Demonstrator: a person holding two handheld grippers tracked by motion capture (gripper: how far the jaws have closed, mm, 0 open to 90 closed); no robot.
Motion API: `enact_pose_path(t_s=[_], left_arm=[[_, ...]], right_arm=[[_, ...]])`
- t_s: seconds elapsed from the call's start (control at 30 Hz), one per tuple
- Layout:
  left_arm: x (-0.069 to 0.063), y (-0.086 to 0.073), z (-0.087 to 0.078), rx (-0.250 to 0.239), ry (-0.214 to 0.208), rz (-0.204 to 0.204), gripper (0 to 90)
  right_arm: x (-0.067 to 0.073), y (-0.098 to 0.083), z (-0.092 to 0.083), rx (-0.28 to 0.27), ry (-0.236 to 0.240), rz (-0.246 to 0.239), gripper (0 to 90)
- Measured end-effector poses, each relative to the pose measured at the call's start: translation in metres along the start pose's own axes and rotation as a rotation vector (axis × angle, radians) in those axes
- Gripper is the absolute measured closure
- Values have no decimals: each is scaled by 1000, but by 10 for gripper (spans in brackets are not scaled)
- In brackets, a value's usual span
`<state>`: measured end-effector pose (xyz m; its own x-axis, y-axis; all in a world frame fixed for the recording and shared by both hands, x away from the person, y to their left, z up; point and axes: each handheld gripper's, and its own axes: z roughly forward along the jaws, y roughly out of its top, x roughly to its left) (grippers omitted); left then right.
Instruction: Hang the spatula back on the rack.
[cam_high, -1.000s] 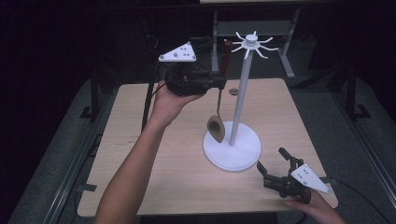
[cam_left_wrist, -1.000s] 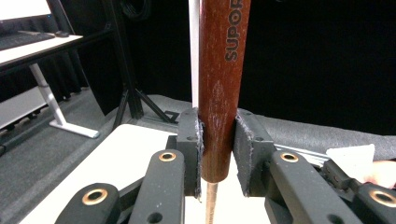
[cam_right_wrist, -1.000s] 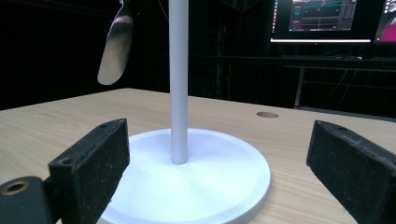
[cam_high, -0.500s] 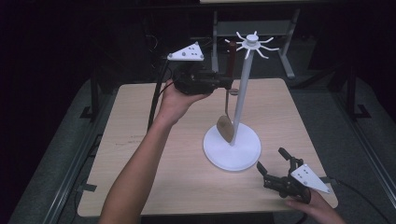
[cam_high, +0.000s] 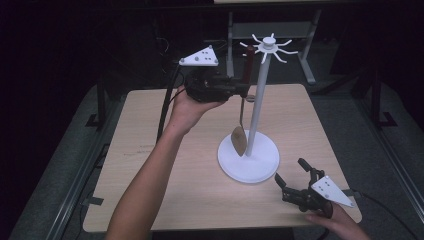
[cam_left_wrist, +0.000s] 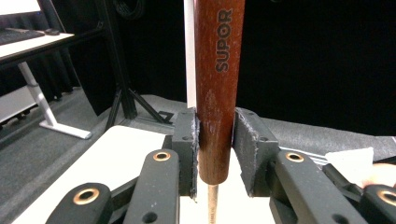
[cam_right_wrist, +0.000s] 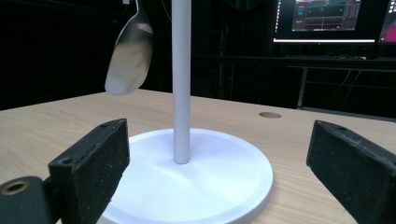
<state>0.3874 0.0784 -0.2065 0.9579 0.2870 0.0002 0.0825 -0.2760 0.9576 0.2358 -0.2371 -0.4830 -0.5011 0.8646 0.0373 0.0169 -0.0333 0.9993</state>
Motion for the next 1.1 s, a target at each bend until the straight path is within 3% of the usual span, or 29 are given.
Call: enact_pose_path(t_s=[0.4, 0.9, 1.1], left_arm=[[-2, -5, -15, 11, 18, -13, 562], [4, -39, -40, 85, 77, -62, 443], [3, -56, -49, 122, 125, -76, 363]], right_arm=[[0, 0, 0, -1, -5, -1, 55], [0, 0, 0, -1, -4, 0, 55], [0, 0, 0, -1, -4, 1, 55]])
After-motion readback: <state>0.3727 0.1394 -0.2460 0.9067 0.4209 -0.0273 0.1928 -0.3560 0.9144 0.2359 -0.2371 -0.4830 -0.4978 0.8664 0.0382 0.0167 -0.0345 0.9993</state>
